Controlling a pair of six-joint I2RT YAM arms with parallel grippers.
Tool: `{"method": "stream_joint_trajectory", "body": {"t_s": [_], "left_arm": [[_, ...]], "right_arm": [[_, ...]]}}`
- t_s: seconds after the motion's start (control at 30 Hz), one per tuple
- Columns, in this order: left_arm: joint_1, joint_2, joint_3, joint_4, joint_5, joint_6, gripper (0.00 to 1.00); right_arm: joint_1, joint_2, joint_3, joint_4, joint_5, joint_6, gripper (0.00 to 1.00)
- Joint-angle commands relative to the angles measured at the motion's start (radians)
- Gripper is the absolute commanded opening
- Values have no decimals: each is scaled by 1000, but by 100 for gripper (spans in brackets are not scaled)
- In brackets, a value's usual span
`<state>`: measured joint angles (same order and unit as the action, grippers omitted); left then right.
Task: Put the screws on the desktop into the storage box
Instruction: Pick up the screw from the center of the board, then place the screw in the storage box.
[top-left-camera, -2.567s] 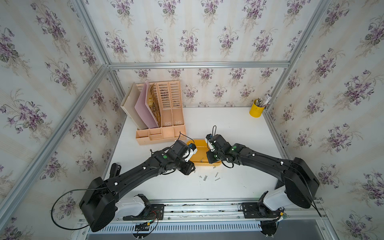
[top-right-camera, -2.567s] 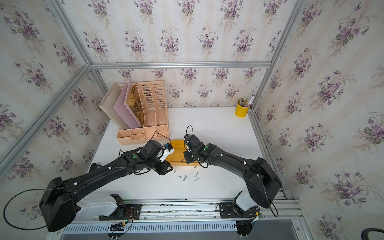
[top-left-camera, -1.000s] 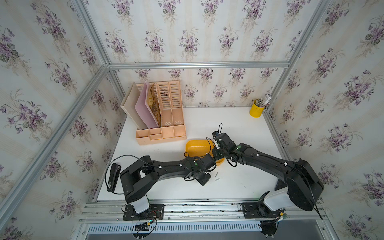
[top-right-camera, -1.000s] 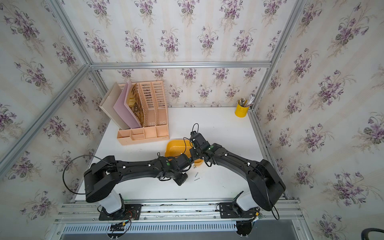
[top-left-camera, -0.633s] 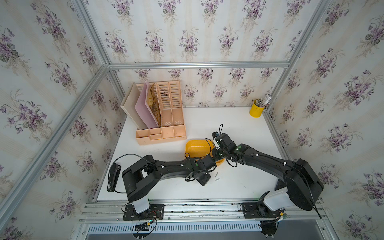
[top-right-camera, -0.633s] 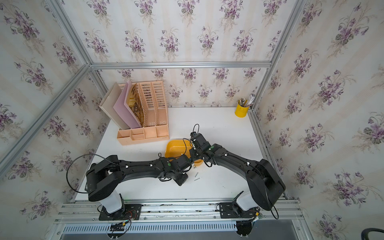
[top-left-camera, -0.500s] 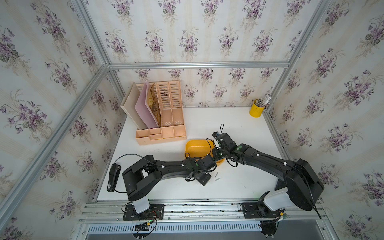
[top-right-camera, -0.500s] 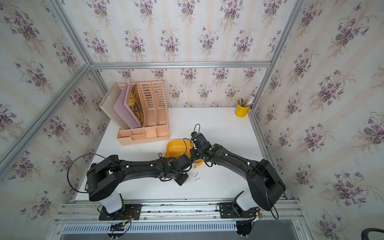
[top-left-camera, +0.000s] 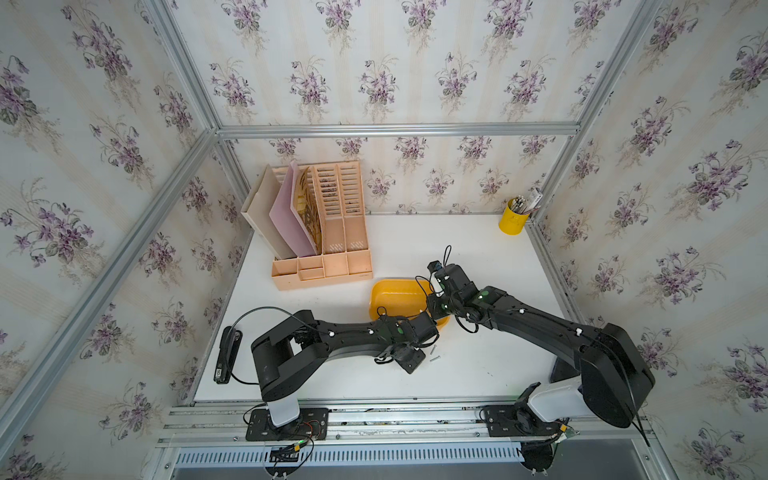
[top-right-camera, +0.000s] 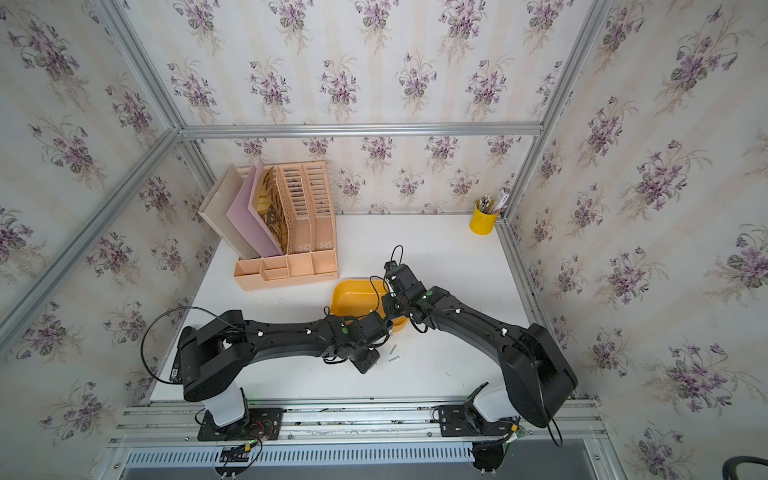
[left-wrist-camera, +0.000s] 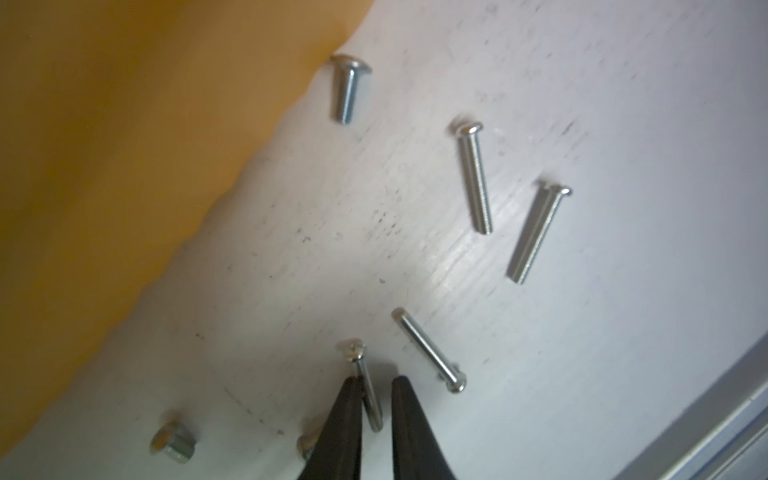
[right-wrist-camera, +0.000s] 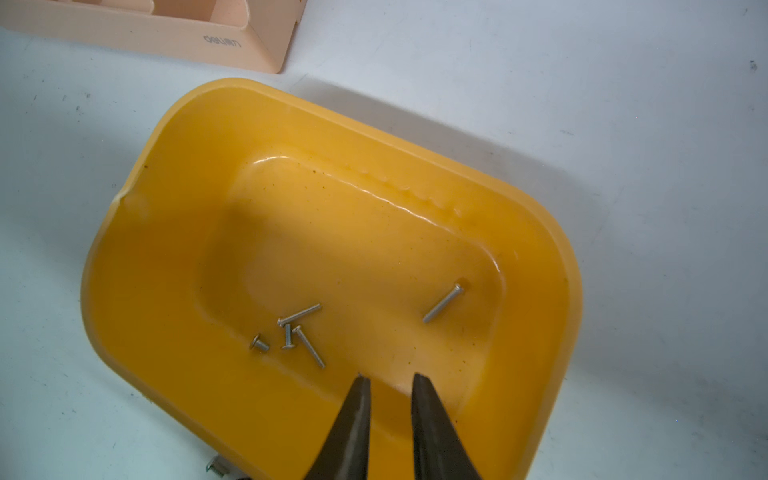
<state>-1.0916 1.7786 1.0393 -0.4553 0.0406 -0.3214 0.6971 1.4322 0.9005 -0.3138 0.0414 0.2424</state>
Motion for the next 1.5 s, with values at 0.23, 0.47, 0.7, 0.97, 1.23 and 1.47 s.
{"method": "stream_joint_trajectory", "body": {"t_s": [0.23,0.47,0.7,0.97,1.23,1.47], "left_arm": [[-1,44,19,-68,-9,11,18],[-1,43,18,-81,-4,17,4],[0,-20,58,-106,-13,41,0],[31,-108,149,-144,60,74,2],[192,-161,247,-189,139,150,4],[310,-27,317,-207,132,223,4]], "right_arm": [[-8,-4,12,-8,14,-6,25],[-13,-19,10,-7,16,-8,25],[-84,-19,20,7,-49,-27,25],[-108,-102,12,11,-64,-23,25],[-145,-269,-61,-78,-59,-3,26],[-145,-416,-170,-136,-227,74,26]]}}
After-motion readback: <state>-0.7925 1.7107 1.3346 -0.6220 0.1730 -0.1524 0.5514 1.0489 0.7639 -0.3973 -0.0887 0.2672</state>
